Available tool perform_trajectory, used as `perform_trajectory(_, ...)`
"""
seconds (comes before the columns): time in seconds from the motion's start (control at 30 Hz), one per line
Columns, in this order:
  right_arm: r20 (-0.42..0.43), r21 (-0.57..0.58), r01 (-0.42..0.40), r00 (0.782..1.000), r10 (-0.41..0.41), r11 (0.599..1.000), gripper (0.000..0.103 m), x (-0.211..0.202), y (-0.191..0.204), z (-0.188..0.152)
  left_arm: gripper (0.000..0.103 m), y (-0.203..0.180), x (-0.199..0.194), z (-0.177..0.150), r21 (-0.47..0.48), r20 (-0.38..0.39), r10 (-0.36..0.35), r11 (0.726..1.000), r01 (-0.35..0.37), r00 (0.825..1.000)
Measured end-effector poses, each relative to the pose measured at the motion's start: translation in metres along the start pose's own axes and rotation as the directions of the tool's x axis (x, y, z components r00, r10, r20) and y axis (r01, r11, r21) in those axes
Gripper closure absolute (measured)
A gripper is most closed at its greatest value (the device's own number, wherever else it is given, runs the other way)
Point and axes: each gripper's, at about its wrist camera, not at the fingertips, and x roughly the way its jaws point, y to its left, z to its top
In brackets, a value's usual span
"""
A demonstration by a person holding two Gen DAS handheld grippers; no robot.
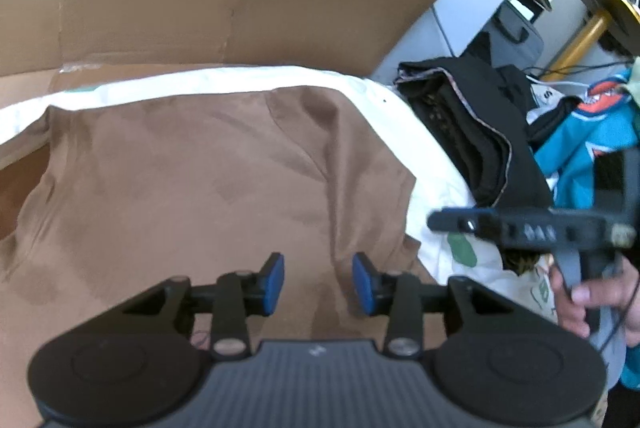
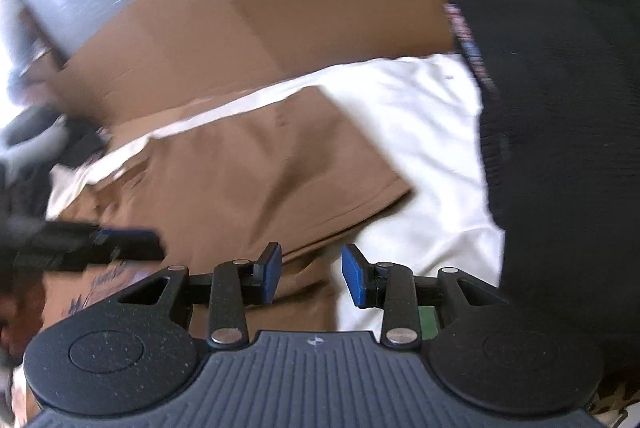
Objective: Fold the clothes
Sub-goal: 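Move both open tools back over the folded brown t-shirt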
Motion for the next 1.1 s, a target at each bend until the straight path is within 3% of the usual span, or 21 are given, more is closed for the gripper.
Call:
perform_trajectory(0.2,0.018,0.083,0.176,0.984,-0.178,0.981,0.063,0.021,-0.015,0.010,0.062,0.008,0.005,0.003,-0.030,0.010,0.008,1.000,-0.007,1.000)
perform_trajectory(0.27,0.018,0.125,0.193,0.980,-0.197,0.973,0.063,0.027,-0.020,0.011,0.062,0.011,0.005,0.005,-0.041,0.015,0.013,0.999,-0.012,1.000)
perform_trajectory(0.8,0.030,0.180,0.193,0.979,-0.201,0.964,0.062,0.049,-0.028,0.017,0.062,0.017,0.005,0.000,-0.051,0.010,0.025,0.998,-0.024,1.000)
perform_trajectory(0.97,0.047,0.149,0.191,0.979,-0.200,0.970,0.061,0.057,-0.028,0.018,0.062,0.021,0.006,0.003,-0.062,0.017,0.032,0.998,-0.031,0.999)
perform_trajectory(1.1,0.053,0.093,0.198,0.978,-0.203,0.976,0.066,0.061,-0.021,0.018,0.062,0.017,0.009,0.005,-0.048,0.017,0.029,0.998,-0.028,0.999)
